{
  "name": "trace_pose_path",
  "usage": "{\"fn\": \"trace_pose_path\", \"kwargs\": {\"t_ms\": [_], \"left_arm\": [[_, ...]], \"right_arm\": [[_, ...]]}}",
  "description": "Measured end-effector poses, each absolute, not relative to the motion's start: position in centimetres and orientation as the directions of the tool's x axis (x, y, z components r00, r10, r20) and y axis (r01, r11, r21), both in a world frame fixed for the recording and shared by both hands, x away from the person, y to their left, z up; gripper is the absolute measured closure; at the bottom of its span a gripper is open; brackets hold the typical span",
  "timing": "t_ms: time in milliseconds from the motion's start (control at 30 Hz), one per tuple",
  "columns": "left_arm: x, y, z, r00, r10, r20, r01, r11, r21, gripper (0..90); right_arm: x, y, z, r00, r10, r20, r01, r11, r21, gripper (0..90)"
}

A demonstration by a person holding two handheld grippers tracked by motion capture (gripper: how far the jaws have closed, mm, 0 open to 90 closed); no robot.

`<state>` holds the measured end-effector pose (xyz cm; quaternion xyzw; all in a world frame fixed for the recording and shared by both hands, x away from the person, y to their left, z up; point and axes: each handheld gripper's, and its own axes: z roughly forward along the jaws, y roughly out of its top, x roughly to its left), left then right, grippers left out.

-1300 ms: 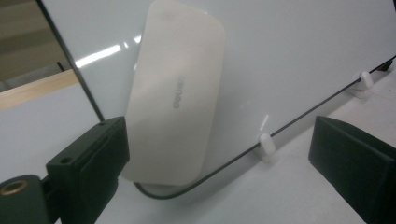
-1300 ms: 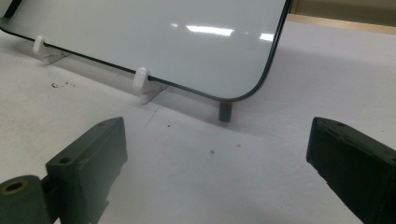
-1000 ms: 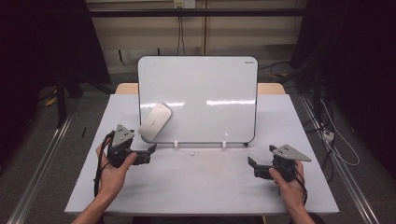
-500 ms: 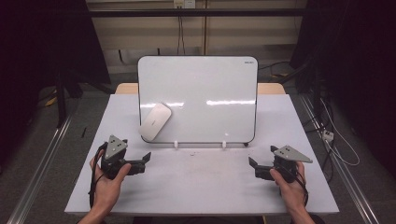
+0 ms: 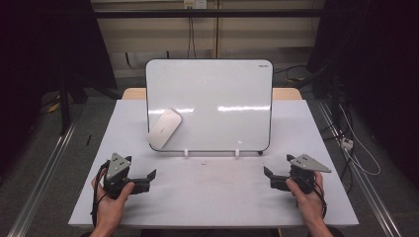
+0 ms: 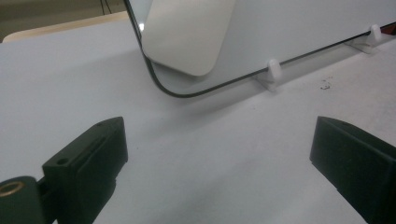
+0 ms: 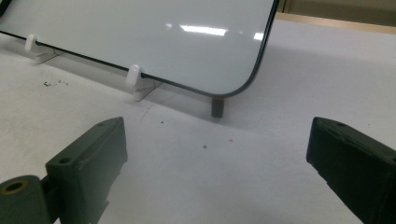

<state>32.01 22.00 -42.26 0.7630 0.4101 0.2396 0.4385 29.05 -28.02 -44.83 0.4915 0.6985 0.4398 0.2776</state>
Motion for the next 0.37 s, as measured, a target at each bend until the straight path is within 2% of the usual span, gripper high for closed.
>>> {"fn": "trace_pose_path", "kwargs": {"t_ms": [367], "left_arm": [[31.94, 22.55, -42.01, 0.531, 0.847, -0.002, 0.393, -0.244, 0.886, 4.2]], "right_arm": [[29.01, -27.98, -44.86, -0.360, 0.932, 0.038, 0.444, 0.136, 0.886, 5.3]]}}
